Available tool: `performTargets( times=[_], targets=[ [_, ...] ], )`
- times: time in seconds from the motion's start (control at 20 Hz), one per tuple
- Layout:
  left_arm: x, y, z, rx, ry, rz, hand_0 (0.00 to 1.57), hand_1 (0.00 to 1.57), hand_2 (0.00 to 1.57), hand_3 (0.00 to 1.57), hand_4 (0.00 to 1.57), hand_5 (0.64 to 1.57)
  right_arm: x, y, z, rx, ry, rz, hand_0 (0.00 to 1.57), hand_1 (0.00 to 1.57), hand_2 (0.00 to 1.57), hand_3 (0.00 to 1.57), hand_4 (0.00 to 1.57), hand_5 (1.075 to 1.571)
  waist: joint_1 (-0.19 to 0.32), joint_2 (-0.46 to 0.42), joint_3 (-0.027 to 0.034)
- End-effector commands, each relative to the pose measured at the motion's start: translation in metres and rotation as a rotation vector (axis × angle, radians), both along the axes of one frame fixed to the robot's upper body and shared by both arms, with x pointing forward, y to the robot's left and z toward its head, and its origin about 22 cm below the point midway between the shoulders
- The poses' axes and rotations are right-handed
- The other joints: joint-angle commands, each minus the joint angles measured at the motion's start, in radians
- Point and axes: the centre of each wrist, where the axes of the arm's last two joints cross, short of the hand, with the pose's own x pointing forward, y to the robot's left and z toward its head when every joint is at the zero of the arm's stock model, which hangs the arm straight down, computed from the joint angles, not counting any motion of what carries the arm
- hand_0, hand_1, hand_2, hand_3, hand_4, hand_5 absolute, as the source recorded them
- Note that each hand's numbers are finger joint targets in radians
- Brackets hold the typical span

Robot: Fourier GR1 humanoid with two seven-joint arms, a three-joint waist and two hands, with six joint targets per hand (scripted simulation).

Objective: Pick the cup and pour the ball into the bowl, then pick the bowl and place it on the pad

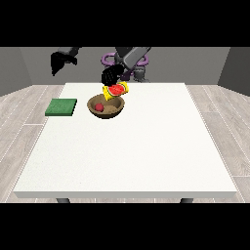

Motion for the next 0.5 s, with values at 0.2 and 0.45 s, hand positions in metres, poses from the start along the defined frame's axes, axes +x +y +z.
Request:
performTargets(
  times=[0.2,0.45],
  targets=[
    [0.002,-0.013,0.051,-0.363,0.049,-0.127,1.48,1.48,1.57,1.57,1.36,1.362,-0.007,0.032,-0.036,-0.009,0.073,0.004,0.0,0.0,0.37,0.64,0.56,1.564,0.186,-0.051,-0.0011],
    [0.032,0.044,0.107,-0.628,0.007,-0.11,1.57,1.57,1.57,1.57,1.15,1.501,-0.008,0.028,-0.036,-0.019,0.029,-0.049,0.0,0.0,0.47,0.62,0.57,1.564,0.24,-0.017,-0.0018]
  ],
)
